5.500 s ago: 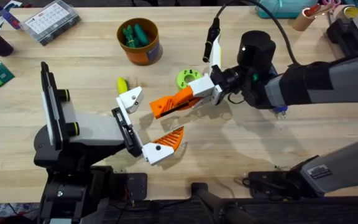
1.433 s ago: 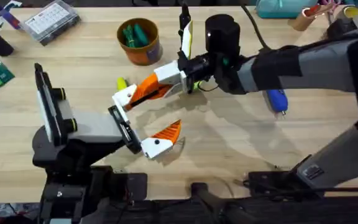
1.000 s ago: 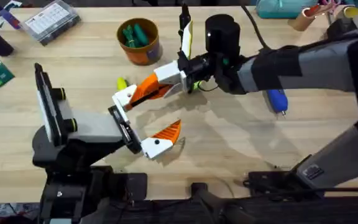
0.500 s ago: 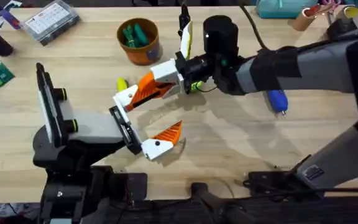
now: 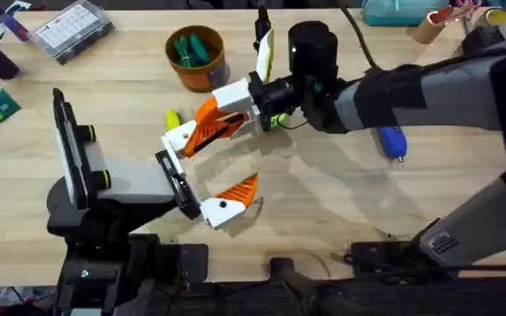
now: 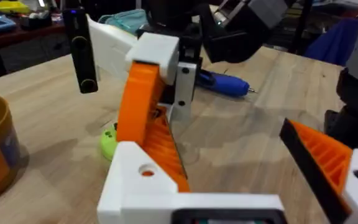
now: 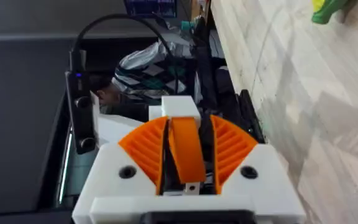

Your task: Pick up the gripper from the table and insert it into the empty holder that is missing its gripper. Then pick up a screw, insert it into the mounting hole, and use the screwdriver to tighten it. Finally, clean up the table by picking up the vegetable and placing it into the bucket.

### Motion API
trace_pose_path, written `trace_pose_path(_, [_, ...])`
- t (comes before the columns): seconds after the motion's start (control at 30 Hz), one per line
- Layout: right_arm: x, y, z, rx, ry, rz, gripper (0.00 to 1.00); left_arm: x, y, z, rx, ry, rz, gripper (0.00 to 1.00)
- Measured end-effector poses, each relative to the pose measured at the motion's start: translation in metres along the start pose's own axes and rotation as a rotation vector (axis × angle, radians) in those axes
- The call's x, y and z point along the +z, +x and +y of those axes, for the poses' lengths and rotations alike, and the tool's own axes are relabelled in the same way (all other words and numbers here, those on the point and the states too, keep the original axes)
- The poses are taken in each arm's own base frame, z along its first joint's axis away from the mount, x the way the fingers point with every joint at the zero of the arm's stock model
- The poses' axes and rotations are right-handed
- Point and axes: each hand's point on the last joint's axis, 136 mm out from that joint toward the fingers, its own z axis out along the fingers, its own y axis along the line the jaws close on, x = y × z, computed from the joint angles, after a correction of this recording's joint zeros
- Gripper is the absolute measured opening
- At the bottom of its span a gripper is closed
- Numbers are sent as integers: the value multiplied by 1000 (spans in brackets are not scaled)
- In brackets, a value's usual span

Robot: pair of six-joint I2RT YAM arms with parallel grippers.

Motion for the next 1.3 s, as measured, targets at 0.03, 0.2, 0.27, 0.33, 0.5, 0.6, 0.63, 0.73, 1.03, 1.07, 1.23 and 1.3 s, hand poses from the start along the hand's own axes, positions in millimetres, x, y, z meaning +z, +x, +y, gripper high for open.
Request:
trace_pose_path(0.03, [-1, -1, 0, -1, 0, -2, 387, 0, 0, -1, -1, 5, 1, 988])
trace_pose_path(0.2, [-3, -2, 0, 2, 0, -7, 413, 0, 1, -4, -2, 22, 2, 988])
trace_pose_path(0.27, [-3, -2, 0, 2, 0, -7, 439, 0, 1, -4, -1, 23, 2, 988])
trace_pose_path(0.33, [-3, -2, 0, 3, 0, -8, 456, 0, 1, -5, -1, 30, 3, 988])
trace_pose_path(0.5, [-4, 0, 1, 3, -6, 9, 521, 0, 1, -7, -3, 38, 4, 988])
trace_pose_path(0.6, [-7, 3, 3, 2, -14, 29, 538, 0, 1, -7, -3, 40, 4, 988])
trace_pose_path(0.63, [-9, 3, 3, 2, -17, 33, 539, 0, 1, -7, -3, 40, 4, 988])
trace_pose_path(0.73, [-15, 5, 4, 1, -27, 53, 544, 0, 1, -7, -3, 41, 4, 988])
trace_pose_path(1.03, [-27, 13, 8, -3, -54, 118, 548, 0, 1, -7, -3, 41, 4, 988])
trace_pose_path(1.07, [-27, 15, 9, -3, -56, 126, 547, 0, 1, -7, -3, 41, 4, 988])
trace_pose_path(1.23, [-28, 23, 11, -3, -69, 172, 548, 0, 1, -7, -3, 41, 4, 988])
trace_pose_path(1.3, [-29, 24, 11, -4, -72, 183, 544, 0, 1, -7, -3, 41, 4, 988])
